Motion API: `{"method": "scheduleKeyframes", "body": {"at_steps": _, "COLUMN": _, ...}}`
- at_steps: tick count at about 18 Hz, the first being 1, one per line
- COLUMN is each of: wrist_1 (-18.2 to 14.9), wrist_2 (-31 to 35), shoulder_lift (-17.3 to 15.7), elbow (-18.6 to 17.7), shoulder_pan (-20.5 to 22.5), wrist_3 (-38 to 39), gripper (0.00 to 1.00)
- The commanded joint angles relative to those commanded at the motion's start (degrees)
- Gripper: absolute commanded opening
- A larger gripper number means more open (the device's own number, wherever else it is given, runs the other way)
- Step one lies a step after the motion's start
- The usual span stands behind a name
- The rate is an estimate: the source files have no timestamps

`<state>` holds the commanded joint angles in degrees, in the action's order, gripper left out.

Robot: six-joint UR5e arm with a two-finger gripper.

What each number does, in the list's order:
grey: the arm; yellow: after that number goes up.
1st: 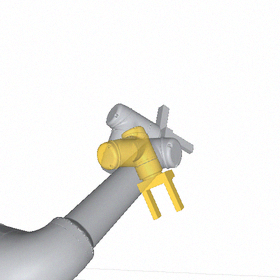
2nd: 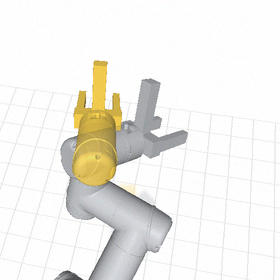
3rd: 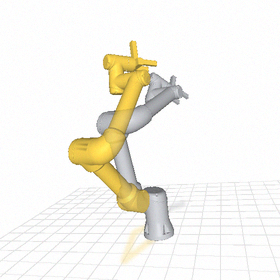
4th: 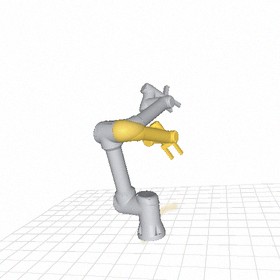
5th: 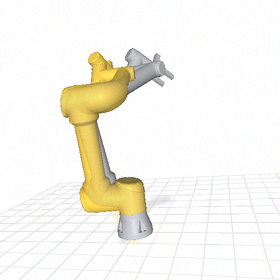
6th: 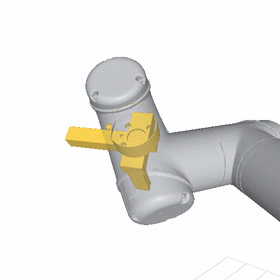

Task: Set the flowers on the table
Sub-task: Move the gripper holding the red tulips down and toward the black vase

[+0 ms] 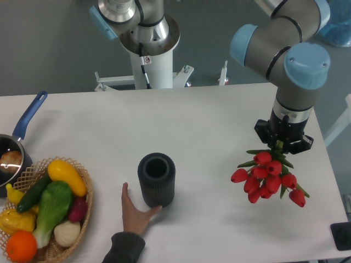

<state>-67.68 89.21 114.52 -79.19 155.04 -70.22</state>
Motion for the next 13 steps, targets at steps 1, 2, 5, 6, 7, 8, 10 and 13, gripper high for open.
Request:
{"method": "scheduleKeyframes", "body": {"at_steps": 1, "wrist_1": 0.26, "wrist_2": 0.09, "shoulder_lift": 0.17, "elbow": 0.00, "shoulder_pan": 0.00, "wrist_3": 0.09, "gripper": 0.00}}
{"method": "scheduleKeyframes", "body": {"at_steps": 2, "wrist_1": 0.44, "wrist_2": 0.17, "shoulder_lift": 0.44, "elbow": -0.09, "shoulder_pan": -0.26, "wrist_3": 0.00, "gripper": 0.00}}
{"method": "scheduleKeyframes", "body": {"at_steps": 5, "wrist_1": 0.62, "wrist_2": 0.18, "shoulder_lift": 1.32, "elbow": 0.09, "shoulder_pan": -0.62, "wrist_3": 0.09, "gripper": 0.00}}
{"method": "scheduleKeyframes", "body": {"at_steps": 6, "wrist_1": 0.62, "wrist_2": 0.18, "shoulder_lift": 1.75, "elbow": 0.00, "shoulder_pan": -0.70, "wrist_3": 0.09, "gripper": 0.00}}
{"method": "scheduleKeyframes", "body": {"at_steps": 7, "wrist_1": 0.70, "wrist_2": 0.35, "shoulder_lift": 2.19, "elbow": -0.09, "shoulder_pan": -0.88, "wrist_3": 0.09, "gripper": 0.00}}
{"method": "scheduleKeyframes", "body": {"at_steps": 8, "wrist_1": 0.97, "wrist_2": 0.70, "shoulder_lift": 2.46, "elbow": -0.44, "shoulder_pan": -1.23, "wrist_3": 0.00, "gripper": 0.00}}
{"method": "scheduleKeyframes", "body": {"at_steps": 10, "wrist_1": 3.59, "wrist_2": 2.10, "shoulder_lift": 2.64, "elbow": -2.54, "shoulder_pan": -2.02, "wrist_3": 0.09, "gripper": 0.00}}
{"method": "scheduleKeyframes", "body": {"at_steps": 13, "wrist_1": 9.13, "wrist_2": 3.69, "shoulder_lift": 2.72, "elbow": -7.72, "shoulder_pan": -3.42, "wrist_3": 0.18, "gripper": 0.00}}
